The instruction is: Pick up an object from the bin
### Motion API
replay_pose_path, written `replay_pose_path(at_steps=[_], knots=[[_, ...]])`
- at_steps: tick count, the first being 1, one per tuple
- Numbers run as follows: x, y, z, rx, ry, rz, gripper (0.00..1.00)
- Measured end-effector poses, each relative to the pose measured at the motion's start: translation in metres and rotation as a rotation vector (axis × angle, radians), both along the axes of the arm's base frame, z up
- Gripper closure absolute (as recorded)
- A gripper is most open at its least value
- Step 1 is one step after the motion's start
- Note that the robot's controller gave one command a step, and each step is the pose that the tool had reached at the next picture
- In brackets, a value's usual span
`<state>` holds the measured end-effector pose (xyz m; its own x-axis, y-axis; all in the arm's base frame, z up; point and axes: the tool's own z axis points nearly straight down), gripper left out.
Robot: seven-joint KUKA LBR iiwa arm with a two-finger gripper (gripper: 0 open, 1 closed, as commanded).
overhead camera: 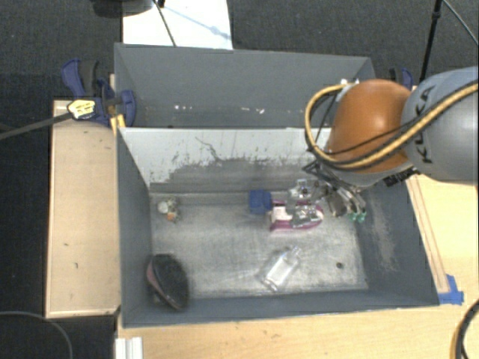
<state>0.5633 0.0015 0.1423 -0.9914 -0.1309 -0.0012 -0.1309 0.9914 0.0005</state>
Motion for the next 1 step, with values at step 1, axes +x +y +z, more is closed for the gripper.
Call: replay_pose_path(at_steps=[1], knots=[[0.0001, 0.0003, -0.0016, 0.001, 0.002, -0.003, 0.00]])
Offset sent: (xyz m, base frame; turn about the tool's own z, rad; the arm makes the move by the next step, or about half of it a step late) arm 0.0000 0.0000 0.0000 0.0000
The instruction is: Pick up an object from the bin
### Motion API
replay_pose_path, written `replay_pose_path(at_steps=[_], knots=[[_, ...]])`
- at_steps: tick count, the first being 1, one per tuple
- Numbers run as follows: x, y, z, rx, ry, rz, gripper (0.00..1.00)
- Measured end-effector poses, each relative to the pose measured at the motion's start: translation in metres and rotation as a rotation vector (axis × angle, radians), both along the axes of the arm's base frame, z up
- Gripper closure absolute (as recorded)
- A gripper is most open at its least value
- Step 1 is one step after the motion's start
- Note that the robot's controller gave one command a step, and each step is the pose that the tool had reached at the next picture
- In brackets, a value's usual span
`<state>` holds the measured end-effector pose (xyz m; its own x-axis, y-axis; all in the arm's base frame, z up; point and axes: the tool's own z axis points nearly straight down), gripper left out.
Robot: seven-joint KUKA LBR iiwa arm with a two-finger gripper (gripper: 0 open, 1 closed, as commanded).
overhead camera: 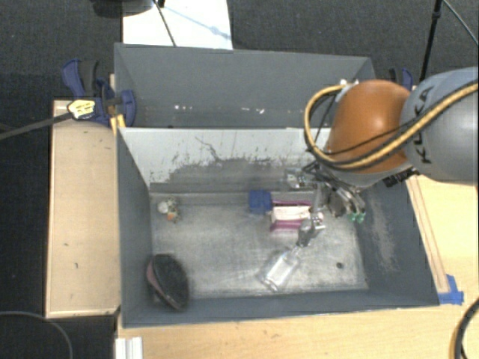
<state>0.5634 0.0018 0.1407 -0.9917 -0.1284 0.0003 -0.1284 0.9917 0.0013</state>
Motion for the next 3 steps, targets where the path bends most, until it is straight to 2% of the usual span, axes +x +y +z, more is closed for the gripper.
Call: replay_pose_path(at_steps=[1, 2, 3], knots=[[0.002, 0.015, -0.070, 0.000, -0.002, -0.080, 0.00], [0.002, 0.014, -0.067, 0.000, -0.001, -0.082, 1.00], [0.005, -0.003, 0.077, -0.001, -0.010, -0.036, 1.00]])
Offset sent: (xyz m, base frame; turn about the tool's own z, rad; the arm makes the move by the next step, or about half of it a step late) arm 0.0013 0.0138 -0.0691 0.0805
